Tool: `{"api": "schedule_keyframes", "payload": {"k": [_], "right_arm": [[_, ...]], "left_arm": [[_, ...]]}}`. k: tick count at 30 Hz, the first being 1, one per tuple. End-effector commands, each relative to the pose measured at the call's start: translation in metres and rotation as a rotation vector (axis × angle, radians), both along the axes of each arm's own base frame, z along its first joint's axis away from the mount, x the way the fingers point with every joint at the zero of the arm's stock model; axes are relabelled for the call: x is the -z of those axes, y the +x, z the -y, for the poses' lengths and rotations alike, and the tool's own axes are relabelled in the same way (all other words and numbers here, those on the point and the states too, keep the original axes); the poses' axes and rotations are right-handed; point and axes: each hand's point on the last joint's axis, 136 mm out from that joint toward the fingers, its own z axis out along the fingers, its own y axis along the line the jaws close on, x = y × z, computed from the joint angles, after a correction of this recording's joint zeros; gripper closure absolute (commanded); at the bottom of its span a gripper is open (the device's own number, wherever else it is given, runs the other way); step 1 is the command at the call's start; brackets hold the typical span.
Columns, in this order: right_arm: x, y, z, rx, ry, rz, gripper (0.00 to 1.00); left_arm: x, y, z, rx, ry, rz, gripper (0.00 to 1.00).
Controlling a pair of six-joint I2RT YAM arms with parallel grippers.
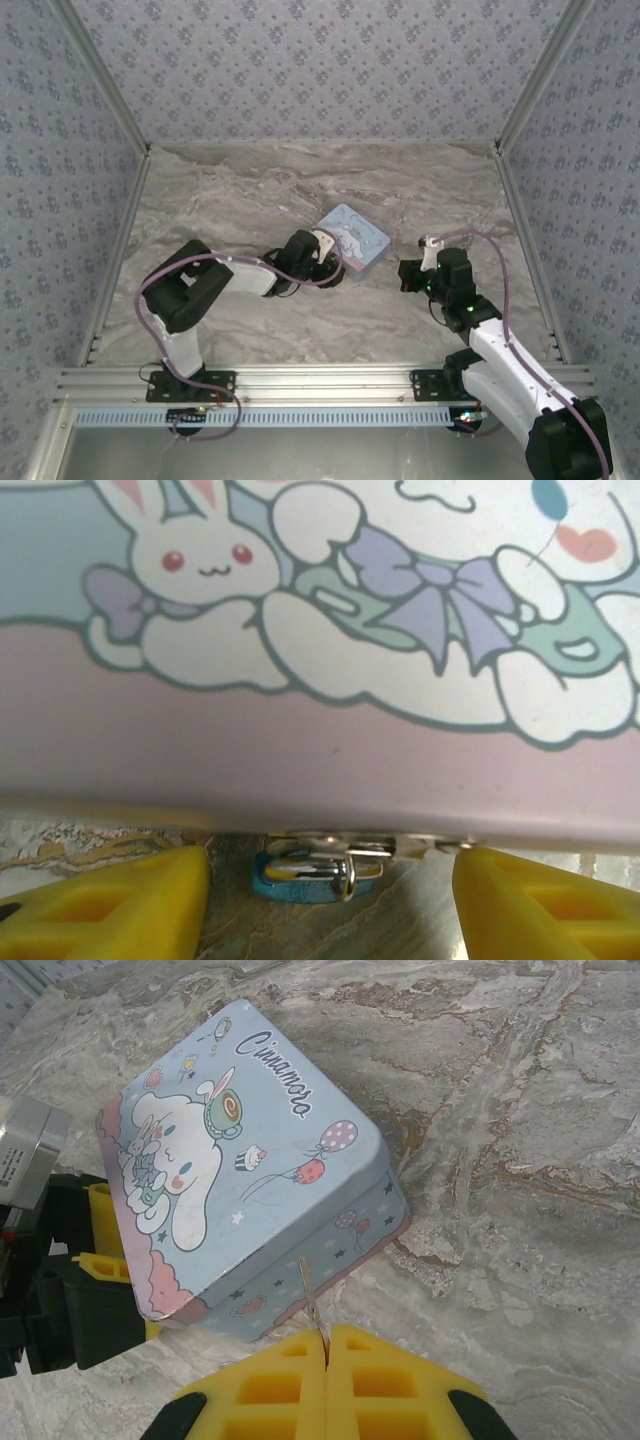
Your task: Unlock a padlock with a key
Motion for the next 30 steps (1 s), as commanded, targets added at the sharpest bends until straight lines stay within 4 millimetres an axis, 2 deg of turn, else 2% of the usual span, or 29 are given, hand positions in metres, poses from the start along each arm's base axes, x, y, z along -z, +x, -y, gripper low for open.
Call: {"api": "schedule_keyframes", "payload": {"k": [1, 12, 16, 25, 30], "right_arm": [[0.002, 0.000, 0.001, 0.001, -0.010, 0.012, 1.00], [0.001, 0.000, -0.001, -0.005, 0.001, 0.019, 1.00], [0.002, 0.000, -0.002, -0.008, 0.007, 0.020, 1.00], [0.008, -0.003, -0.008, -0.025, 0.011, 0.026, 1.00], [0.011, -0.008, -0.025, -0.077, 0.024, 0.060, 1.00]], "left_arm": [[0.006, -0.003, 0.009, 0.027, 0.006, -0.020, 0.39], [0.007, -0.002, 0.012, 0.028, 0.001, -0.027, 0.56], [0.005, -0.001, 0.013, 0.015, -0.014, -0.039, 0.66], [-0.007, -0.003, 0.015, -0.044, -0.055, -0.081, 0.72], [-0.024, -0.007, 0.020, -0.094, -0.083, -0.136, 0.75]]}}
